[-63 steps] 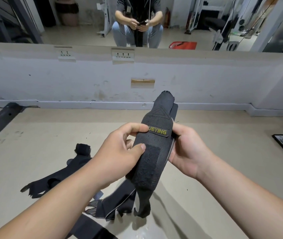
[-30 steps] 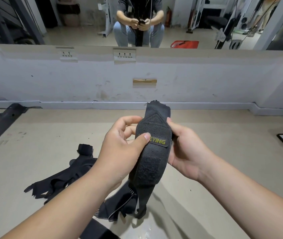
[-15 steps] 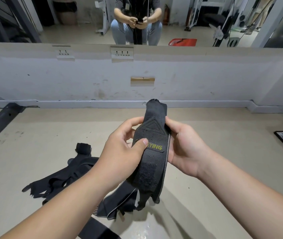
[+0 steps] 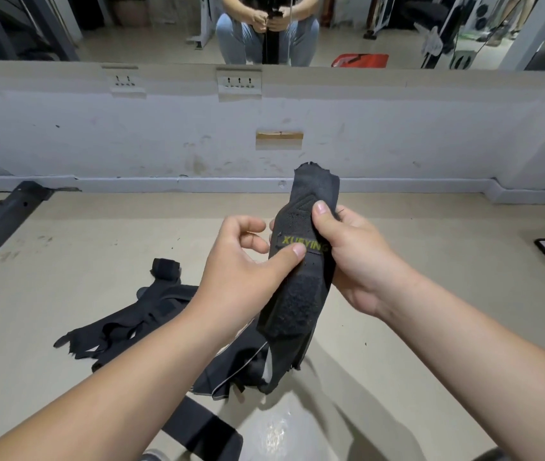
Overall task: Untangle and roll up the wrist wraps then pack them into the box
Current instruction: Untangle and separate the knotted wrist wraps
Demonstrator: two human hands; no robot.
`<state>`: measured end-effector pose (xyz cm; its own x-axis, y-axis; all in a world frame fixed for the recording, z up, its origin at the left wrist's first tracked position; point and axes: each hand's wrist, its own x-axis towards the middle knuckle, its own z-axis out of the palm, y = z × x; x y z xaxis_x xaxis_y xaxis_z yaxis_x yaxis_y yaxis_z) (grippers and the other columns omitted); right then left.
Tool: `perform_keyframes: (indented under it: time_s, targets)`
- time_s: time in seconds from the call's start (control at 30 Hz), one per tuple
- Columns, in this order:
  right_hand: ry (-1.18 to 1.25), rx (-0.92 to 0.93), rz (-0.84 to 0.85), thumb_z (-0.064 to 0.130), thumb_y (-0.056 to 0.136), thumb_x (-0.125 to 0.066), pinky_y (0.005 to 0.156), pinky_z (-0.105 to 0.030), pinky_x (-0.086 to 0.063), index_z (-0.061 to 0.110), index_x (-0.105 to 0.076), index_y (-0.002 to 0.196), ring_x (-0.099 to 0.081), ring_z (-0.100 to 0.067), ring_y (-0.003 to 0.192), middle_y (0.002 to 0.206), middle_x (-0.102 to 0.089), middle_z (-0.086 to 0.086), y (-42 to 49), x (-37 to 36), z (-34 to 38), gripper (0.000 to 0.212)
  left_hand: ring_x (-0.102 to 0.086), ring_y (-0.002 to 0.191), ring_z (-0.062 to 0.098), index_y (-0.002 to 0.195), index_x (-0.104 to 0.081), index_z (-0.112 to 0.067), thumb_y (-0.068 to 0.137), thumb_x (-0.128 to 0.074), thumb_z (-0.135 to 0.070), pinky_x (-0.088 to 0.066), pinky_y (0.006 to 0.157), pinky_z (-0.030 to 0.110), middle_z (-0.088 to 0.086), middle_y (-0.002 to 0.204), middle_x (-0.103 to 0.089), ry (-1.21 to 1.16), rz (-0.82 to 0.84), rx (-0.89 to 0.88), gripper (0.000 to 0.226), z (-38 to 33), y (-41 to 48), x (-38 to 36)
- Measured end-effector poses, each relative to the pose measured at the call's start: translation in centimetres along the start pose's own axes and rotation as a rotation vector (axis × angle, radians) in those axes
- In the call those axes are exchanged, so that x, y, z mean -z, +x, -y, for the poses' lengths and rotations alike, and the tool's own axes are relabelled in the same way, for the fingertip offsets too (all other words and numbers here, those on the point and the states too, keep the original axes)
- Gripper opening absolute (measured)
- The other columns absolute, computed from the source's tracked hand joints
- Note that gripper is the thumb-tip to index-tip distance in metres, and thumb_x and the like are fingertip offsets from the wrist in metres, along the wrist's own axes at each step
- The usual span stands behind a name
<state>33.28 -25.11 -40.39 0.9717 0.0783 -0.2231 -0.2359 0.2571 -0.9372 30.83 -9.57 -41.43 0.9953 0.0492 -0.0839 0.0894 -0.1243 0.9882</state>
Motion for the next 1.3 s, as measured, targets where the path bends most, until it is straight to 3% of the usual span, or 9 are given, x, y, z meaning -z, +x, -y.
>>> perform_keyframes:
  time_s: [0.13, 0.23, 0.3, 0.47, 0.63, 0.83, 1.07, 1.2, 1.3]
  targets:
    - [0.063, 0.034, -0.045, 0.031, 0.113, -0.044, 0.092, -0.054, -0.062, 0.003, -0.064, 0.121, -0.075, -0.040, 0.103, 0.112, -0.077, -0.024, 0.2, 0.4, 1.4, 0.035, -0.077, 0.094, 0.005, 0.117, -0.073, -0.020, 0.084, -0.088, -0.019, -0.063, 0.076, 0.025, -0.005, 0.113, -0.078, 0.069, 0.398, 0.157, 0.036, 1.2, 0.0, 0.5]
    - [0.101, 0.021, -0.075, 0.032, 0.113, -0.044, 0.093, -0.052, -0.062, 0.000, -0.062, 0.128, -0.075, -0.040, 0.108, 0.115, -0.076, -0.024, 0.3, 1.1, 2.1, 0.039, -0.070, 0.069, -0.002, 0.108, -0.075, -0.009, 0.092, -0.079, -0.007, -0.053, 0.051, 0.010, -0.007, 0.088, -0.078, 0.241, 0.628, 0.245, 0.016, 1.3, -0.5, 0.8]
    - [0.170, 0.014, -0.102, 0.037, 0.112, -0.044, 0.093, -0.048, -0.062, 0.001, -0.062, 0.133, -0.073, -0.035, 0.114, 0.120, -0.076, -0.020, 0.8, 1.8, 2.5, 0.045, -0.063, 0.055, -0.005, 0.104, -0.076, -0.007, 0.098, -0.072, -0.011, -0.043, 0.044, 0.008, -0.010, 0.075, -0.074, 0.322, 0.614, 0.239, 0.008, 1.4, -0.5, 0.6]
    - [0.194, -0.129, 0.107, 0.063, 0.099, -0.050, 0.101, -0.045, -0.057, 0.009, -0.077, 0.115, -0.073, -0.026, 0.104, 0.116, -0.073, -0.016, 0.7, 3.6, 2.3, 0.062, -0.079, 0.093, 0.018, 0.107, -0.078, -0.008, 0.103, -0.066, -0.017, -0.060, 0.075, 0.026, 0.007, 0.101, -0.082, -0.062, 0.440, 0.228, 0.015, 1.4, 0.4, -0.6]
    - [-0.053, -0.295, 0.230, 0.039, 0.101, -0.061, 0.102, -0.045, -0.057, 0.007, -0.071, 0.129, -0.072, -0.030, 0.110, 0.130, -0.071, -0.021, 0.0, 2.4, -1.0, 0.044, -0.075, 0.113, 0.030, 0.125, -0.072, -0.011, 0.104, -0.065, -0.019, -0.058, 0.097, 0.042, 0.014, 0.118, -0.078, -0.244, 0.416, 0.241, 0.024, 0.9, 1.3, -0.8]
    - [0.020, -0.185, 0.027, 0.030, 0.108, -0.056, 0.087, -0.043, -0.063, 0.011, -0.067, 0.129, -0.075, -0.026, 0.097, 0.117, -0.077, -0.015, 0.8, 2.1, -1.0, 0.031, -0.065, 0.069, 0.016, 0.104, -0.076, -0.013, 0.098, -0.073, -0.017, -0.050, 0.055, 0.023, 0.003, 0.087, -0.076, -0.054, 0.584, 0.330, 0.009, 2.1, 0.7, -0.4]
    - [0.178, -0.052, -0.185, 0.029, 0.110, -0.054, 0.060, -0.035, -0.064, 0.019, -0.065, 0.116, -0.078, -0.017, 0.074, 0.091, -0.081, -0.002, 1.3, 1.1, -0.2, 0.016, -0.063, 0.062, 0.008, 0.100, -0.076, -0.018, 0.088, -0.084, -0.017, -0.041, 0.051, 0.021, -0.007, 0.077, -0.075, 0.245, 0.683, 0.334, 0.015, 3.2, 0.2, -0.2]
    - [0.215, -0.047, -0.236, 0.029, 0.108, -0.058, 0.064, -0.038, -0.065, 0.017, -0.065, 0.118, -0.079, -0.019, 0.079, 0.099, -0.080, -0.005, 1.9, 2.5, 1.0, 0.017, -0.076, 0.105, 0.023, 0.115, -0.075, -0.017, 0.079, -0.090, -0.030, -0.056, 0.104, 0.051, 0.006, 0.110, -0.080, 0.307, 0.787, 0.384, 0.041, 3.9, -0.7, -0.8]
    - [0.303, -0.106, -0.106, 0.030, 0.101, -0.068, 0.089, -0.047, -0.064, 0.010, -0.060, 0.143, -0.074, -0.027, 0.114, 0.129, -0.073, -0.012, 1.6, 3.6, 1.5, 0.047, -0.077, 0.104, 0.021, 0.118, -0.074, -0.012, 0.092, -0.079, -0.010, -0.060, 0.092, 0.035, 0.004, 0.112, -0.081, 0.034, 0.710, 0.392, 0.026, 3.4, -0.2, -0.9]
